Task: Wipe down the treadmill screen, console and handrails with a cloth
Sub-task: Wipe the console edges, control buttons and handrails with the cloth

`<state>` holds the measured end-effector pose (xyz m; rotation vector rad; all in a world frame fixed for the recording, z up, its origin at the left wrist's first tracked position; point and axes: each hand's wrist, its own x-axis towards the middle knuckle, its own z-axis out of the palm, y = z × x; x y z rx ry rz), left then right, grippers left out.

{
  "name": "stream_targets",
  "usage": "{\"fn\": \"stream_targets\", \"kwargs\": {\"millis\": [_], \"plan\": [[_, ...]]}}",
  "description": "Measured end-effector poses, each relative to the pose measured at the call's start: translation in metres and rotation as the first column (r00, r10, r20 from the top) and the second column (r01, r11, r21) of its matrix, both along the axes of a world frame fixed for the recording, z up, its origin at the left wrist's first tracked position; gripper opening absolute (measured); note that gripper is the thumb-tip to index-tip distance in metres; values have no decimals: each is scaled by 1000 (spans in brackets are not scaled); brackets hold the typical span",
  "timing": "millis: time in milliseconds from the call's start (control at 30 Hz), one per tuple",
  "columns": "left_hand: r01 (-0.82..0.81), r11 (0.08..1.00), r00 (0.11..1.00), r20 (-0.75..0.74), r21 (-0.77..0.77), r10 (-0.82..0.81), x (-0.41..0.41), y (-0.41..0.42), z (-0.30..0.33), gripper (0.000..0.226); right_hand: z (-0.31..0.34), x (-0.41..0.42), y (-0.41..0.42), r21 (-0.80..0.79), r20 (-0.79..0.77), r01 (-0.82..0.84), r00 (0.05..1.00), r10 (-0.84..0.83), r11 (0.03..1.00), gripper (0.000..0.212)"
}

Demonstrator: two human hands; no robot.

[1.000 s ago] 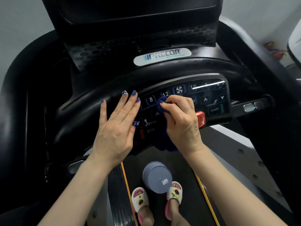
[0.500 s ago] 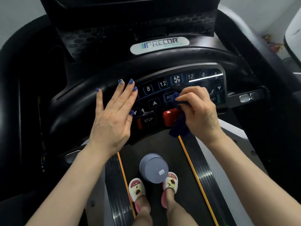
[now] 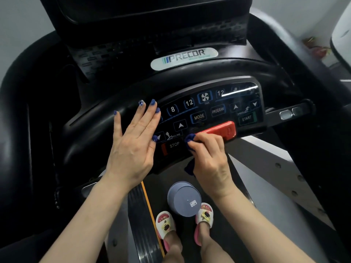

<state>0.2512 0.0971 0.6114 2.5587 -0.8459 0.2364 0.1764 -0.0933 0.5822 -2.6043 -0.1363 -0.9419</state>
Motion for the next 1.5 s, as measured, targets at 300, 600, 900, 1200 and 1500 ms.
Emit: {"fn": "stream_targets", "kwargs": {"millis": [300, 600, 900, 1200, 1500], "plan": [[-21, 999, 1000, 22, 40, 20, -6, -11, 12, 66, 19, 2, -20, 41, -7, -67, 998, 68, 997, 10], [-23, 992, 1000, 11, 127, 22, -4, -28, 15, 67, 21, 19, -39, 5, -78, -142, 987, 142, 990, 8], [-30, 989, 999, 41, 146, 25, -1, -26, 16, 66, 18, 21, -38, 87, -46, 3, 999, 1, 996, 10], [-28, 988, 999, 43, 153, 21, -2, -26, 16, 66, -6, 1, -2, 240, 6, 97, 995, -101, 966, 9], [-26, 987, 999, 43, 159, 19, -2, -27, 16, 67, -19, -4, 0, 292, 61, 115, 988, -139, 949, 9]]}}
